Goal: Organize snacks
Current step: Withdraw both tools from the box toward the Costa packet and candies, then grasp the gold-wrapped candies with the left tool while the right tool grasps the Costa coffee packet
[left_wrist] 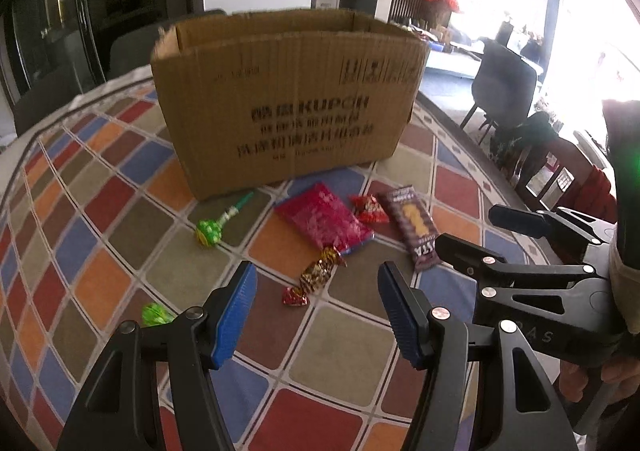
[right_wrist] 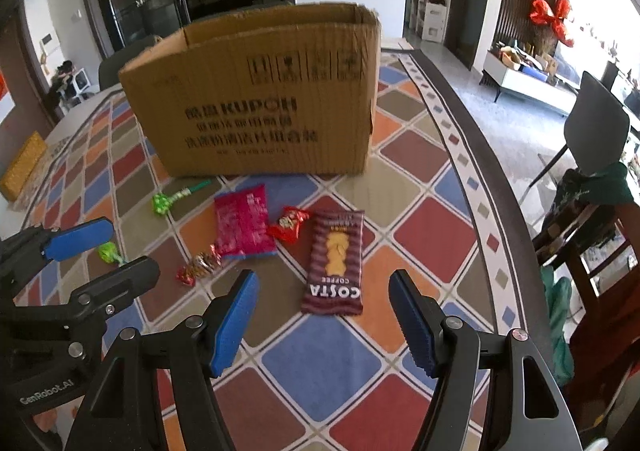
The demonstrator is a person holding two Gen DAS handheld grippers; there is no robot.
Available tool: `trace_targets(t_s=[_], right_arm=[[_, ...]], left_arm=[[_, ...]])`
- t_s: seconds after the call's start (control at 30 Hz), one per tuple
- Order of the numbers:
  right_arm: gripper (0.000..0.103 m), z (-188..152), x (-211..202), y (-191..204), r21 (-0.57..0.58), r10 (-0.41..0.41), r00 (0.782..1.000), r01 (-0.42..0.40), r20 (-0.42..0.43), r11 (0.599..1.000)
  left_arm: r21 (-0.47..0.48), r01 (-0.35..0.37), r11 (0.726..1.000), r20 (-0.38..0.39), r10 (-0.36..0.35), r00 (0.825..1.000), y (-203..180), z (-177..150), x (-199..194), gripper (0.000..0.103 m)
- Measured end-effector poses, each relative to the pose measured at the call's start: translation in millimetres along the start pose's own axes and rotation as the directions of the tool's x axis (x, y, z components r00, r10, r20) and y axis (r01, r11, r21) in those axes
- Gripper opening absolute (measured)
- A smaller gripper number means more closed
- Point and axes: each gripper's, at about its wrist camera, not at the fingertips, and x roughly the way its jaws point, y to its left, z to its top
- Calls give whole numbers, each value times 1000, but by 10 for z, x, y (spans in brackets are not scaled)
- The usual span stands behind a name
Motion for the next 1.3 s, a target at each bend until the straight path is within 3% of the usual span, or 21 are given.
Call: trace_targets(t_s=[0.33, 0.87, 1.03, 1.3], right_arm=[[68, -57, 312, -51, 3, -29, 997, 29, -74, 1000], [68, 117, 686, -57, -10, -70, 989, 70, -130, 998], [68, 151, 773, -33, -20, -92, 986, 90, -142, 996], [67, 163, 801, -26, 8, -76, 988, 77, -132, 997]], left_arm=[[-11, 18, 1000, -92, -19, 996, 38, -70, 433, 61], [-26, 7, 1000, -134, -10, 991, 41, 33, 762, 58], [-32, 9, 999, -143, -14, 990, 69, 37, 813, 52], [-23, 13, 1000, -148, -16, 989, 54, 75, 842, 24]])
